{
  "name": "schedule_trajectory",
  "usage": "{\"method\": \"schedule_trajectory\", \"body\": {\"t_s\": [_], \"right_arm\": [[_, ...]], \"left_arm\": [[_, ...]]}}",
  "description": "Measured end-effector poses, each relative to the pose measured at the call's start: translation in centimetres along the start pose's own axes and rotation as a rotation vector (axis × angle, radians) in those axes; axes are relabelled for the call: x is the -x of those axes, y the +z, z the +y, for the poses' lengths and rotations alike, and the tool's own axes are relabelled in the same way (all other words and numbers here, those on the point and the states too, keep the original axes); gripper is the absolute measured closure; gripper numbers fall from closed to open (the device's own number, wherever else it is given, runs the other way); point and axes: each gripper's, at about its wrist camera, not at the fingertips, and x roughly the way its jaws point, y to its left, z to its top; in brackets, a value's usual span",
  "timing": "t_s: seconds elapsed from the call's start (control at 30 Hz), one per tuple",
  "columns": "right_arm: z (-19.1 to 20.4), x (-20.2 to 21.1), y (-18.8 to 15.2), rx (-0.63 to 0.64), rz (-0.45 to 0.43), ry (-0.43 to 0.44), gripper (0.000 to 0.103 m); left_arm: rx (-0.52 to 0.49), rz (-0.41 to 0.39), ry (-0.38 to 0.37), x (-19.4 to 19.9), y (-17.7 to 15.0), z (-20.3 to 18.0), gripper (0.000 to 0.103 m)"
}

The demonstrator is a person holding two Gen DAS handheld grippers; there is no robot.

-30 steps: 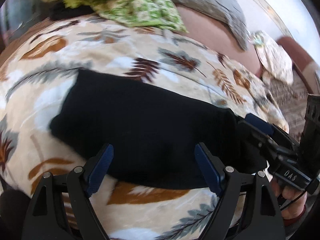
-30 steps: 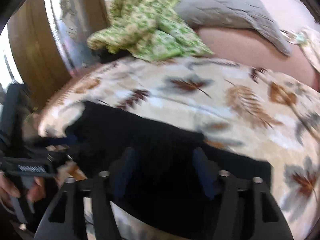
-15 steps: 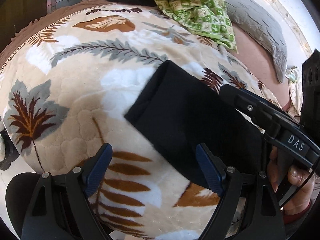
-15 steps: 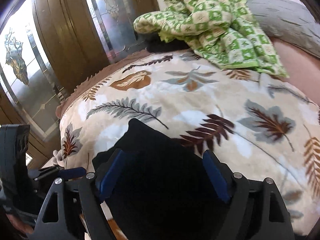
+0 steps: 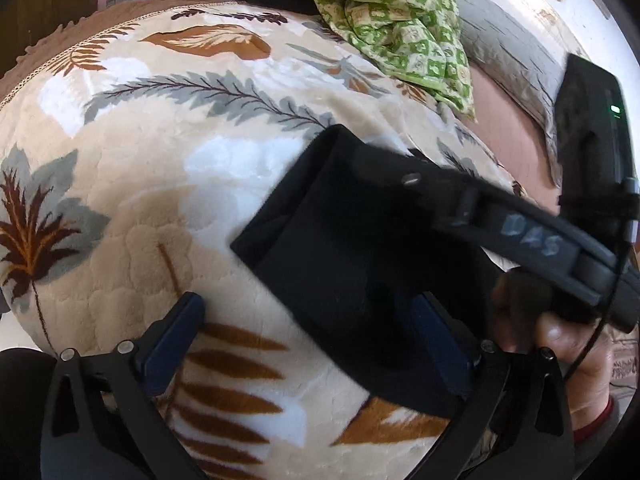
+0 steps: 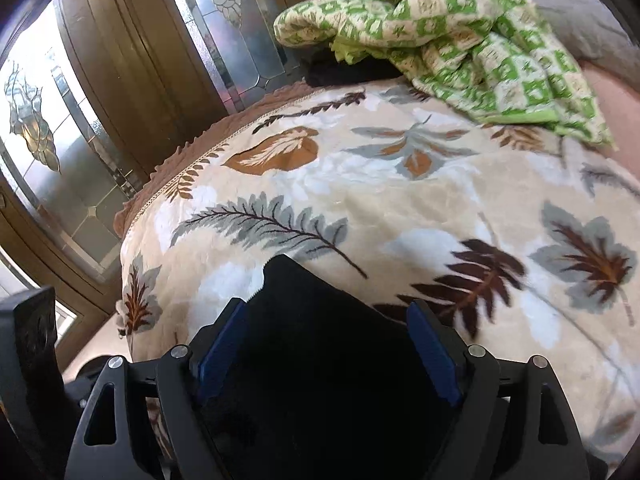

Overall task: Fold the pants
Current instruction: 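Fold the pants bundle once more with the right gripper while the left gripper holds it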

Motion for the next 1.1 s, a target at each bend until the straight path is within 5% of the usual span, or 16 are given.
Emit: {"method": "schedule_trajectory", "body": {"t_s": [0.07, 0.1, 0.13, 0.17, 0.2, 0.33, 0.5, 0.6, 0.73, 0.77, 0.87, 0.93, 1.03, 1.1], "right_arm": [[0.0, -1.4, 0.1, -0.002, 0.025, 0.018, 0.024], [0.2, -2.1, 0.0, 0.004, 0.040, 0.027, 0.047], [0.4, -2.7, -0.2, 0.016, 0.045, 0.021, 0.062], [0.5, -2.9, -0.3, 0.029, 0.041, 0.002, 0.073], [0.4, -2.7, -0.4, 0.017, 0.031, 0.012, 0.084], [-0.7, 1.8, -0.3, -0.044, -0.085, 0.095, 0.088], [-4.1, 12.6, -1.3, -0.119, -0.291, 0.121, 0.090], [-7.0, 19.0, -4.4, -0.200, -0.395, 0.100, 0.092], [-11.1, 24.8, -10.3, -0.336, -0.455, -0.036, 0.086], [-12.1, 25.5, -11.9, -0.380, -0.452, -0.084, 0.082], [-15.7, 26.8, -17.0, -0.574, -0.427, -0.181, 0.034], [-17.9, 27.2, -20.6, -0.727, -0.442, -0.157, 0.033], [-18.8, 27.1, -23.0, -0.821, -0.479, -0.070, 0.021], [-18.4, 26.6, -23.2, -0.822, -0.491, -0.027, 0.018]], "left_arm": [[-0.014, -0.019, -0.007, 0.0, 0.0, -0.2, 0.000], [-0.022, -0.030, -0.020, 0.0, 0.0, -0.2, 0.000], [-0.026, -0.041, -0.038, 0.2, 0.0, -0.3, 0.013], [-0.029, -0.056, -0.074, 0.7, -0.1, -0.4, 0.059], [-0.037, -0.047, -0.110, 0.9, 0.0, -0.7, 0.078], [-0.120, -0.157, -0.184, 4.4, 0.1, -3.2, 0.087], [-0.324, -0.255, -0.354, 9.8, -1.5, -10.4, 0.088], [-0.456, -0.222, -0.456, 10.5, -4.0, -15.1, 0.088], [-0.594, -0.100, -0.508, 7.0, -8.4, -21.1, 0.088], [-0.622, -0.038, -0.493, 5.0, -9.7, -22.4, 0.088], [-0.658, 0.072, -0.463, 2.1, -11.3, -23.4, 0.086], [-0.675, 0.130, -0.468, 2.1, -11.3, -23.3, 0.073], [-0.676, 0.107, -0.490, 4.4, -10.2, -22.1, 0.029], [-0.676, 0.037, -0.458, 5.8, -9.4, -20.9, 0.023]]}}
